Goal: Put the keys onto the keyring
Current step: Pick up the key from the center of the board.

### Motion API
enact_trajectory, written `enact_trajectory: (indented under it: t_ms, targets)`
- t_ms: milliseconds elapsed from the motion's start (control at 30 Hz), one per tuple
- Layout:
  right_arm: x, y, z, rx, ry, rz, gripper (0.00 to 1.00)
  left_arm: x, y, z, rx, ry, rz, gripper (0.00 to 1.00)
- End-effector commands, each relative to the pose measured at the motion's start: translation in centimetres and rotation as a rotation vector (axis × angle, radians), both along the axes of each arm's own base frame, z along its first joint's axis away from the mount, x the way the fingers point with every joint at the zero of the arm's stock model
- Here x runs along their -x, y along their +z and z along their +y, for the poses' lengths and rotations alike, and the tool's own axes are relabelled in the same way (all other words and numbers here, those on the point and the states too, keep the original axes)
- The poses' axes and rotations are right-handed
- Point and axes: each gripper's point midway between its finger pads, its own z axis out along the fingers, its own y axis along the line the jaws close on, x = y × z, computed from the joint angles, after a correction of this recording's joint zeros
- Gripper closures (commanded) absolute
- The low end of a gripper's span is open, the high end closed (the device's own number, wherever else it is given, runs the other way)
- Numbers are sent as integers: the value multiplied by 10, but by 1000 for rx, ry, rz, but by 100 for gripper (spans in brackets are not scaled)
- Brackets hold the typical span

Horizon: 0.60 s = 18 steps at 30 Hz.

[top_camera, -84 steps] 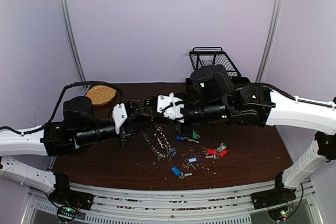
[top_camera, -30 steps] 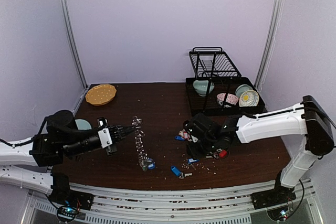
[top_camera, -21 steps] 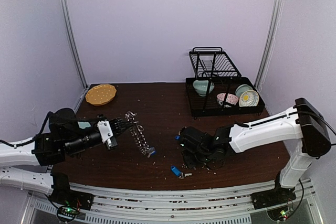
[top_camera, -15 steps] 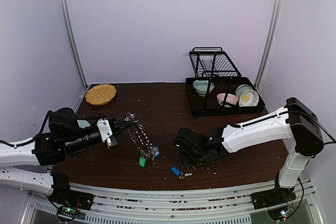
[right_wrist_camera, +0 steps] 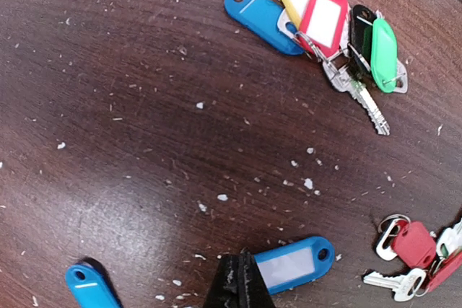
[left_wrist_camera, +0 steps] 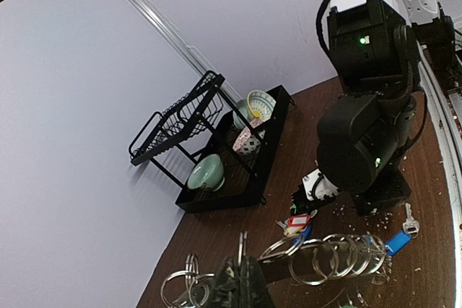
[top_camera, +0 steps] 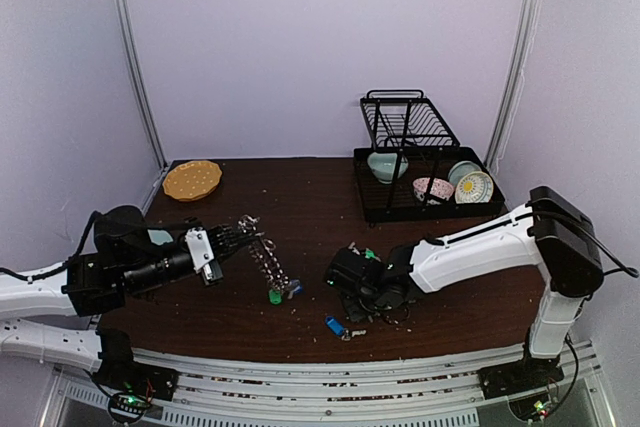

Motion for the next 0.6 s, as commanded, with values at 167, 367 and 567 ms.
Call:
enact_trajectory:
  t_ms: [167, 367, 567]
  targets:
    - [-13, 36, -7, 16, 32, -74, 100, 0, 23, 1, 89, -11, -41, 100]
    - [-11, 111, 17, -258, 311, -134, 100, -1, 7, -9, 15, -35, -40, 100]
    - [20, 192, 32, -557, 609, -171, 100, -4, 3, -22, -50, -59, -21, 100]
